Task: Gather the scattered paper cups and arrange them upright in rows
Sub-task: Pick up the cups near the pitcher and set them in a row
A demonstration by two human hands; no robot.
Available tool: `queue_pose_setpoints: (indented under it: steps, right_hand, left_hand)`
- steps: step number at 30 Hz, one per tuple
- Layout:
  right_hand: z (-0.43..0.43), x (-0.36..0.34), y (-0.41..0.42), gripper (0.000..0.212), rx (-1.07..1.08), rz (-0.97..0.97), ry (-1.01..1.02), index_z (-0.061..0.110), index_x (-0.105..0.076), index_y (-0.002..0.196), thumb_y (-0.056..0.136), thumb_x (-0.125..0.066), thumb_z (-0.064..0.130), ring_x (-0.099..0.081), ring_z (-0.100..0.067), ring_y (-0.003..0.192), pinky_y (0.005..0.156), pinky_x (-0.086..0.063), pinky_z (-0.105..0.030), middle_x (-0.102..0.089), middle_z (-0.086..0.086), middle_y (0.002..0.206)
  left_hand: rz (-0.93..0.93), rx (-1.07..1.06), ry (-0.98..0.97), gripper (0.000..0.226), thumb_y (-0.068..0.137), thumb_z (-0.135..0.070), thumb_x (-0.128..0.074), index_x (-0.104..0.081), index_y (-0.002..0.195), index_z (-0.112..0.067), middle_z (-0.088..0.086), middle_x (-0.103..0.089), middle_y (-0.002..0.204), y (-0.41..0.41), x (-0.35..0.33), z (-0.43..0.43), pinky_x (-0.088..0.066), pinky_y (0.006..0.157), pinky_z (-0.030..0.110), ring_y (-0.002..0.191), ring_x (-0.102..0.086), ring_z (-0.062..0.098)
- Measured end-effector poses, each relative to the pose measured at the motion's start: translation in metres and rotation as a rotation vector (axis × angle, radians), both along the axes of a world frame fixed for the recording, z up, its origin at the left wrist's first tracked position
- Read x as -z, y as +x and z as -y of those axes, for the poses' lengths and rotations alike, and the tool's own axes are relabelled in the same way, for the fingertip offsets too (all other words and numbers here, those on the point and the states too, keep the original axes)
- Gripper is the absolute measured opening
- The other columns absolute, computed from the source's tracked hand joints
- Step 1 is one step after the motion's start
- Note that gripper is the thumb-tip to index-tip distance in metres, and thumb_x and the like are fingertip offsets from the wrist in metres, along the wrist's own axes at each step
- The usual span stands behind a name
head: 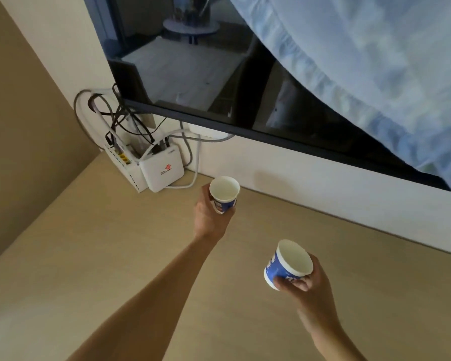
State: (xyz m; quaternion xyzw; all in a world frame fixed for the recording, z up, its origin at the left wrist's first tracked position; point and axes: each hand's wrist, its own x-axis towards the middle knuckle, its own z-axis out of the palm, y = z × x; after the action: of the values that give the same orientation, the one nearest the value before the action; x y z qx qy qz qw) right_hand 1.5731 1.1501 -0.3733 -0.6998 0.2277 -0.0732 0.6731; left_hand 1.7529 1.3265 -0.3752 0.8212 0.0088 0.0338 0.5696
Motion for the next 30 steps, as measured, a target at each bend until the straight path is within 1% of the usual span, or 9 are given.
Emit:
queue_pose_setpoints:
  steps: [2,4,6,10,13,16,22,26,30]
  right_hand:
    - [0.001,0.011,-0.001,0.069,0.010,0.040,-0.036,0.022,-0.064,0.116,0.051,-0.089,0.019,-0.073,-0.023,0.094,0.078,-0.059,-0.032,-0.075,-0.002,0.104]
    - [0.000,0.023,-0.001,0.072,0.010,0.071,-0.074,0.025,-0.065,0.115,0.053,-0.092,0.000,-0.072,-0.020,0.090,0.077,-0.059,-0.026,-0.075,0.002,0.101]
    - [-0.001,0.030,0.000,0.075,0.004,0.091,-0.107,0.025,-0.066,0.114,0.054,-0.091,-0.012,-0.072,-0.019,0.087,0.074,-0.057,-0.021,-0.075,0.003,0.098]
    - [-0.002,0.039,0.007,0.078,-0.017,0.137,-0.163,0.025,-0.065,0.114,0.046,-0.089,-0.007,-0.073,-0.011,0.089,0.075,-0.056,-0.017,-0.076,0.007,0.099]
    - [0.000,0.038,0.009,0.076,-0.032,0.168,-0.169,0.025,-0.064,0.114,0.043,-0.085,0.007,-0.073,-0.005,0.086,0.072,-0.053,-0.010,-0.076,0.011,0.099]
    - [0.002,0.036,0.010,0.075,-0.038,0.187,-0.192,0.027,-0.063,0.114,0.044,-0.084,0.011,-0.071,-0.002,0.088,0.073,-0.051,-0.007,-0.074,0.016,0.100]
    - [0.006,0.040,0.017,0.082,-0.056,0.188,-0.233,0.029,-0.064,0.115,0.051,-0.091,-0.014,-0.072,-0.007,0.091,0.076,-0.054,-0.013,-0.074,0.011,0.105]
    - [0.001,0.042,0.023,0.076,-0.028,0.214,-0.205,0.031,-0.063,0.116,0.047,-0.086,0.010,-0.071,-0.006,0.094,0.077,-0.054,-0.012,-0.073,0.013,0.106]
    - [-0.005,0.043,0.034,0.082,-0.055,0.220,-0.195,0.041,-0.065,0.113,0.055,-0.091,-0.009,-0.071,-0.010,0.096,0.077,-0.056,-0.017,-0.073,0.009,0.107]
  left_hand:
    - [0.013,-0.012,0.001,0.064,0.073,-0.009,-0.085,-0.052,0.127,-0.011,-0.004,-0.063,0.109,0.011,0.011,0.006,-0.052,0.073,0.016,0.096,-0.062,0.015]
    - [0.014,-0.017,-0.007,0.058,0.072,-0.010,-0.085,-0.053,0.121,-0.015,-0.006,-0.062,0.107,0.023,0.019,0.012,-0.044,0.065,0.003,0.091,-0.061,0.010]
    - [0.028,-0.019,-0.014,0.056,0.071,-0.011,-0.086,-0.054,0.117,-0.020,-0.009,-0.062,0.103,0.033,0.026,0.016,-0.042,0.063,0.000,0.088,-0.060,0.001]
    - [0.065,-0.015,-0.014,0.060,0.071,-0.010,-0.086,-0.051,0.115,-0.029,-0.022,-0.059,0.099,0.048,0.038,0.022,-0.042,0.064,-0.001,0.088,-0.059,-0.013]
    - [0.073,-0.016,-0.023,0.059,0.071,-0.009,-0.087,-0.052,0.114,-0.029,-0.018,-0.064,0.101,0.056,0.045,0.024,-0.044,0.068,0.001,0.089,-0.063,-0.004]
    - [0.053,-0.022,-0.017,0.060,0.071,-0.012,-0.087,-0.055,0.120,-0.023,-0.005,-0.068,0.112,0.060,0.049,0.023,-0.051,0.076,0.018,0.099,-0.065,0.012]
    - [0.057,-0.027,-0.007,0.063,0.072,-0.014,-0.086,-0.055,0.127,-0.020,-0.002,-0.068,0.117,0.064,0.054,0.022,-0.058,0.087,0.036,0.107,-0.067,0.020]
    - [0.071,-0.036,0.018,0.063,0.072,-0.018,-0.086,-0.055,0.126,-0.022,-0.003,-0.068,0.117,0.067,0.057,0.021,-0.058,0.087,0.037,0.107,-0.067,0.019]
    - [0.061,-0.033,0.028,0.061,0.073,-0.017,-0.085,-0.054,0.125,-0.024,-0.007,-0.066,0.115,0.068,0.058,0.021,-0.054,0.082,0.027,0.107,-0.066,0.017]
